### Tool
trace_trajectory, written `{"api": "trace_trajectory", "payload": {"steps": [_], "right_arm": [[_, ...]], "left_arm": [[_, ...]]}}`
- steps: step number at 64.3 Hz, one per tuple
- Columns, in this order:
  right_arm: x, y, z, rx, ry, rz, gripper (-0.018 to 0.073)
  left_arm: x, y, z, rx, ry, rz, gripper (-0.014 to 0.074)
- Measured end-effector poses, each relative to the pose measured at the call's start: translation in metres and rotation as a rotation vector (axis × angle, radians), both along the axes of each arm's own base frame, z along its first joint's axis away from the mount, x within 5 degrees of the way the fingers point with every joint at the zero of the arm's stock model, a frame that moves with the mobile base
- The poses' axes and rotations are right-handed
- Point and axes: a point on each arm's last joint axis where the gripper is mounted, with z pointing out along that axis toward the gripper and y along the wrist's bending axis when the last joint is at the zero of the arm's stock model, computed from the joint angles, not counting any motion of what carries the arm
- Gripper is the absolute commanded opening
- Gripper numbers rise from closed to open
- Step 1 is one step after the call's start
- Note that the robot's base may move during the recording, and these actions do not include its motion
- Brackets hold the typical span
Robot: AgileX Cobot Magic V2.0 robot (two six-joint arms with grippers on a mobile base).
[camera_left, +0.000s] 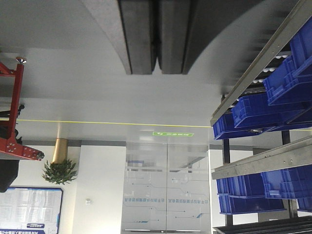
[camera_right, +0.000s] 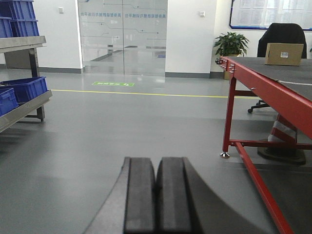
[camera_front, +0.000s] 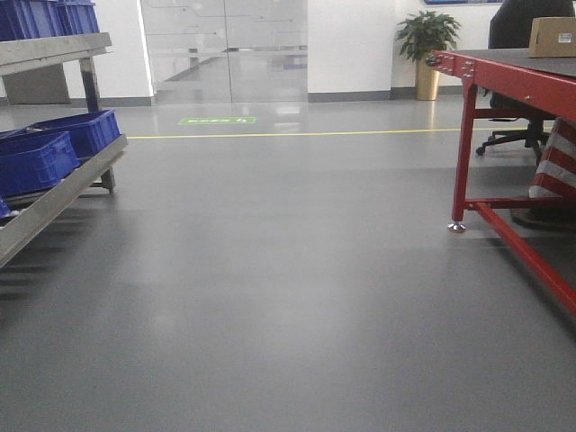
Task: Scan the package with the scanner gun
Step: 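Drive the base forward and turn toward the dark conveyor table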
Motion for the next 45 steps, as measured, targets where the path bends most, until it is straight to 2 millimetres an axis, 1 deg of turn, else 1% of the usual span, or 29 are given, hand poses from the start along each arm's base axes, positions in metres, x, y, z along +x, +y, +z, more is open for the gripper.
{"api": "trace_trajectory", "payload": {"steps": [45], "right_arm": [[0.0,0.0,0.0,0.0,0.0,0.0,-0.0154]], "left_arm": [[0.0,0.0,0.0,0.0,0.0,0.0,-0.0111]]}}
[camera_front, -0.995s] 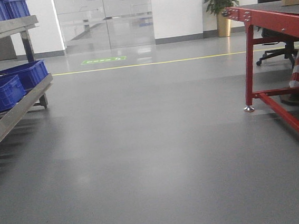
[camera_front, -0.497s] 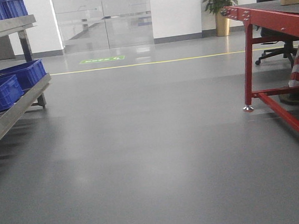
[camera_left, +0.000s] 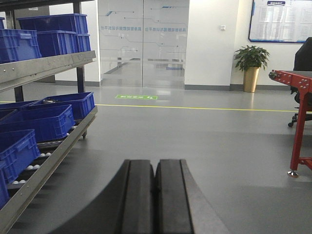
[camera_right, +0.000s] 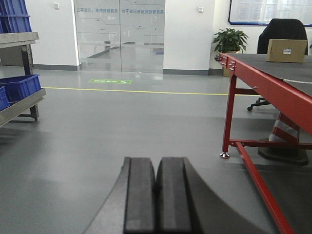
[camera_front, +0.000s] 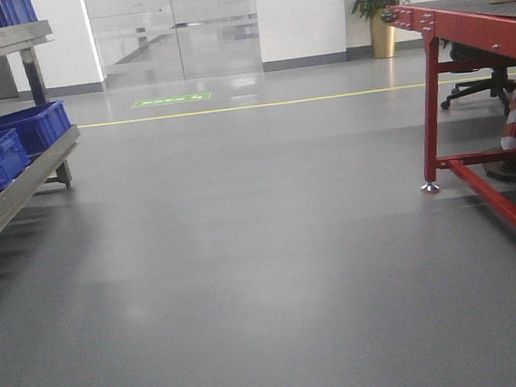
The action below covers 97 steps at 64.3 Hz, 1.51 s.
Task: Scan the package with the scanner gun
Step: 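Drive the base forward and turn toward the dark conveyor table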
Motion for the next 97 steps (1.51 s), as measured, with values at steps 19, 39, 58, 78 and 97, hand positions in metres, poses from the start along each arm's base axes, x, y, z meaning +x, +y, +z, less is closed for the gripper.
{"api": "trace_trajectory", "payload": {"steps": [19,39,58,78,97], "right_arm": [[0.0,0.0,0.0,0.0,0.0,0.0,-0.0154],[0.0,0.0,0.0,0.0,0.0,0.0,-0.0154],[0.0,0.0,0.0,0.0,0.0,0.0,-0.0154],[0.0,0.0,0.0,0.0,0.0,0.0,-0.0154],[0.0,0.0,0.0,0.0,0.0,0.0,-0.0154]], "left_arm": [[0.0,0.0,0.0,0.0,0.0,0.0,-0.0111],[0.0,0.0,0.0,0.0,0.0,0.0,-0.0111],[0.0,0.0,0.0,0.0,0.0,0.0,-0.0111],[0.0,0.0,0.0,0.0,0.0,0.0,-0.0111],[0.0,0.0,0.0,0.0,0.0,0.0,-0.0111]]}}
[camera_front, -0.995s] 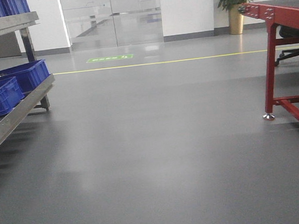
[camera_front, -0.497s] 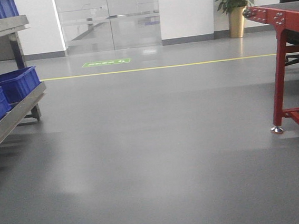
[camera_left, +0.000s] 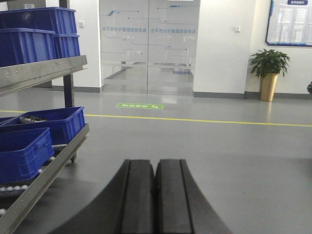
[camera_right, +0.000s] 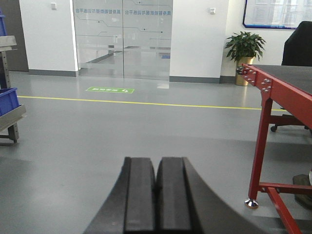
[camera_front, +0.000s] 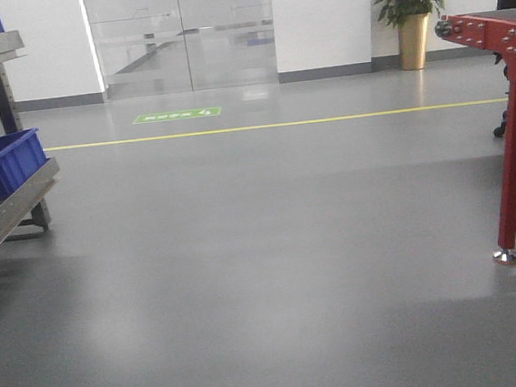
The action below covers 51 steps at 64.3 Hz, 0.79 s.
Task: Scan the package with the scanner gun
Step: 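Drive the base forward and turn toward the dark conveyor table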
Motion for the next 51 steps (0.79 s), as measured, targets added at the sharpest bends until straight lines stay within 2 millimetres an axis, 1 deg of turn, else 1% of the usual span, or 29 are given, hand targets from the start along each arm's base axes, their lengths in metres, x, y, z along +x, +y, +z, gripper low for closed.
{"api": "trace_trajectory", "payload": {"steps": [51], "right_arm": [[0.0,0.0,0.0,0.0,0.0,0.0,-0.0154]], "left_arm": [[0.0,0.0,0.0,0.0,0.0,0.0,-0.0111]]}}
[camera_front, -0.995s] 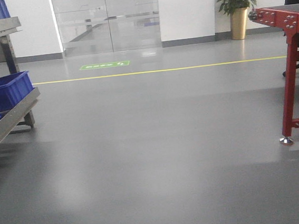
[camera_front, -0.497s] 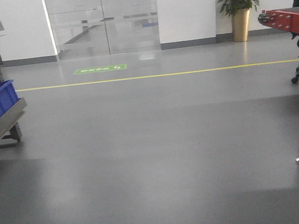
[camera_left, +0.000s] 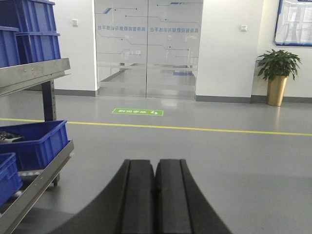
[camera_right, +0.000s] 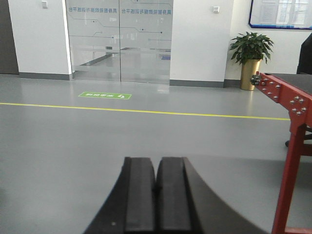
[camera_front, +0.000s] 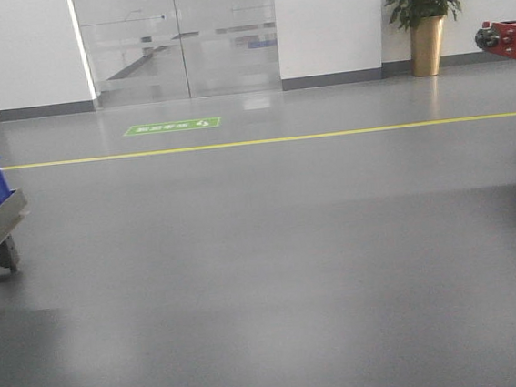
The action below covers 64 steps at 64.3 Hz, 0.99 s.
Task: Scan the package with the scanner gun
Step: 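Drive the base forward and turn toward the dark conveyor table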
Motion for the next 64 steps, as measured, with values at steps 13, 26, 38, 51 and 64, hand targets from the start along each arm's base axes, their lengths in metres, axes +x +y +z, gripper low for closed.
{"api": "trace_trajectory", "payload": {"steps": [13,26,38,51,64], "right_arm": [[0.0,0.0,0.0,0.0,0.0,0.0,-0.0154],[0.0,0.0,0.0,0.0,0.0,0.0,-0.0154],[0.0,0.0,0.0,0.0,0.0,0.0,-0.0154],[0.0,0.0,0.0,0.0,0.0,0.0,-0.0154],[0.0,0.0,0.0,0.0,0.0,0.0,-0.0154]], "left_arm": [[0.0,0.0,0.0,0.0,0.0,0.0,-0.0111],[0.0,0.0,0.0,0.0,0.0,0.0,-0.0111],[0.0,0.0,0.0,0.0,0.0,0.0,-0.0111],[0.0,0.0,0.0,0.0,0.0,0.0,-0.0111],[0.0,0.0,0.0,0.0,0.0,0.0,-0.0111]]}}
